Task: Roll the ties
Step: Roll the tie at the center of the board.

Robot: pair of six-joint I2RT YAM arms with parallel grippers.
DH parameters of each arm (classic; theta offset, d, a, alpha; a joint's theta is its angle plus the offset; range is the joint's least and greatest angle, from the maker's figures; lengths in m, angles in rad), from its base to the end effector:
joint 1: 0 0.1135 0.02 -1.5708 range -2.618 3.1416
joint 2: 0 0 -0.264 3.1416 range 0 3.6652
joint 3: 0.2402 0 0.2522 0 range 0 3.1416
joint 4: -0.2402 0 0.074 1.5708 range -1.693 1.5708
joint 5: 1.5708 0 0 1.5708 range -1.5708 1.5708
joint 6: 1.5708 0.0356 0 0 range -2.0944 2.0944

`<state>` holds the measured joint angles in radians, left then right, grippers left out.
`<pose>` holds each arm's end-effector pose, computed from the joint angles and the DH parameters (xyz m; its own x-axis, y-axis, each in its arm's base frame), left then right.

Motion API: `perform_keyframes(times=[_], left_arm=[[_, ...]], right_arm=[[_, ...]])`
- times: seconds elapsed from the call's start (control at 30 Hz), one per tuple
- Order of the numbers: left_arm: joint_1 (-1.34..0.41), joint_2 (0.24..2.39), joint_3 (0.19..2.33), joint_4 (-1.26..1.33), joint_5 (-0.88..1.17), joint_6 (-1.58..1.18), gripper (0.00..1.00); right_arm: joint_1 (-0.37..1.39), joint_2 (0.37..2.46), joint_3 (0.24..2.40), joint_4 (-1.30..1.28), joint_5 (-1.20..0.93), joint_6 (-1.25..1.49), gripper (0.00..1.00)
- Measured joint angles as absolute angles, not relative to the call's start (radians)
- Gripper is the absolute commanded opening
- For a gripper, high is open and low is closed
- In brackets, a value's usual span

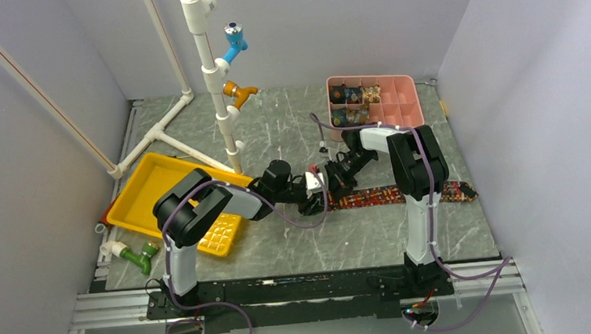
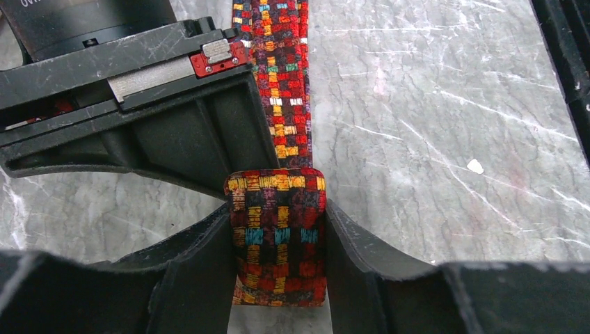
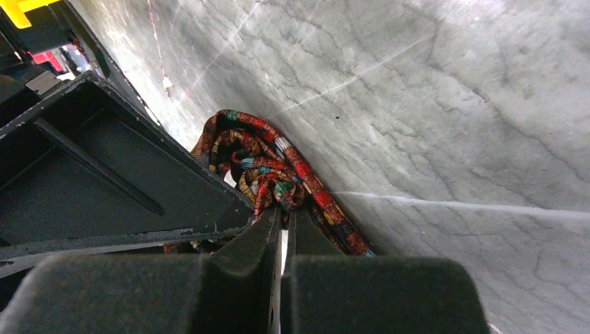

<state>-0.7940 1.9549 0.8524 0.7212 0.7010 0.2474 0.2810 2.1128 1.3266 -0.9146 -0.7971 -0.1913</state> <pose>0.2479 -0.2849 0.1291 -0.0167 0.2839 -0.9587 0.9992 0.0404 -0.0054 0.3378 0.1240 0.1107 -0.9154 -0.4025 -0.0076 -0.2839 0.6321 0.7210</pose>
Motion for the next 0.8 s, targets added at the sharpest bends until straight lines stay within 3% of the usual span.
perform_keyframes(times=[0.17, 0.4, 0.67, 0.8], left_arm=[[-0.794, 1.963, 0.852, 0.717, 0.682, 0.294, 0.41], [-0.796, 1.970, 0.863, 0.647, 0.645, 0.357, 0.36], [-0.807, 1.963, 0.900, 0.548, 0.625, 0.421, 0.36], [-0.813, 1.958, 0.912, 0.516, 0.613, 0.433, 0.37]], right_arm=[[0.277, 2.111, 1.319, -0.906, -0.807, -0.182, 0.00], [0.259, 2.098, 1.314, -0.908, -0.821, -0.190, 0.29], [0.151, 2.026, 1.317, -0.960, -0.847, -0.244, 0.52], [0.151, 1.978, 1.310, -0.967, -0.903, -0.238, 0.54]])
